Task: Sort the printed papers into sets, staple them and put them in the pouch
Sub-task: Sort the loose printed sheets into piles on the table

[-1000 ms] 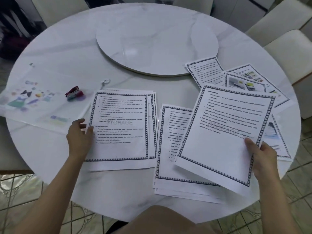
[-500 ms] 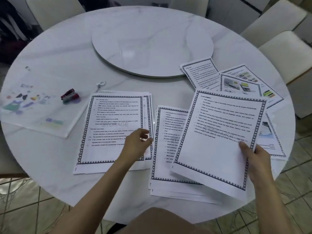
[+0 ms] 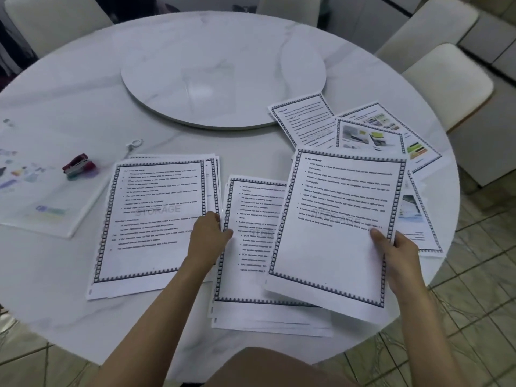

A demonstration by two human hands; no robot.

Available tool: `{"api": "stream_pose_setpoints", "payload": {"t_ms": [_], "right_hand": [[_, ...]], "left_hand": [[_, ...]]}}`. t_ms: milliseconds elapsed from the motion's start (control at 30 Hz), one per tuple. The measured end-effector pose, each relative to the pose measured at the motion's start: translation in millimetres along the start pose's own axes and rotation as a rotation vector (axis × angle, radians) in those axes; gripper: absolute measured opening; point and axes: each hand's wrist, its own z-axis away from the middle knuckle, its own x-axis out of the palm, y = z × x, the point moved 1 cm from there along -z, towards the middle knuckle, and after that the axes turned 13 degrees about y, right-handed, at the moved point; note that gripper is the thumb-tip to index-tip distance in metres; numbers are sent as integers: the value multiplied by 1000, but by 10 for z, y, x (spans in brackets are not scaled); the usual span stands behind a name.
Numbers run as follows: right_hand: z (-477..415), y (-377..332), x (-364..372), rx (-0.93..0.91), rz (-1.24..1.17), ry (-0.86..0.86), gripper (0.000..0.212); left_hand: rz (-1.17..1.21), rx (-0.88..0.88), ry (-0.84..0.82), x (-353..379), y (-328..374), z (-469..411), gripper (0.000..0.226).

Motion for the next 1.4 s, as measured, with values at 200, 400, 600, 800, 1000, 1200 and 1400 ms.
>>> {"api": "stream_pose_setpoints", "payload": {"t_ms": [200, 400, 600, 800, 1000, 1200, 1400], "right_hand": [[-92, 54, -14, 2, -33, -67, 18], [-226, 73, -43, 0, -20, -97, 19], [-299, 74, -58, -13, 13, -80, 21], [-270, 54, -44, -10, 7, -58, 21], [-136, 3, -54, -6, -12, -27, 10], [39, 21, -43, -65, -14, 10, 19], [216, 48, -34, -61, -22, 53, 24]], "left_hand": [[36, -47, 90, 90, 51, -14, 28], [95, -10, 178, 152, 93, 48, 8], [142, 26, 205, 70, 113, 73, 4], [120, 40, 206, -26, 97, 66, 11], [-12, 75, 279, -205, 123, 58, 15], [80, 156, 271, -329, 124, -11, 14], [150, 164, 129, -233, 22, -118, 13]]}}
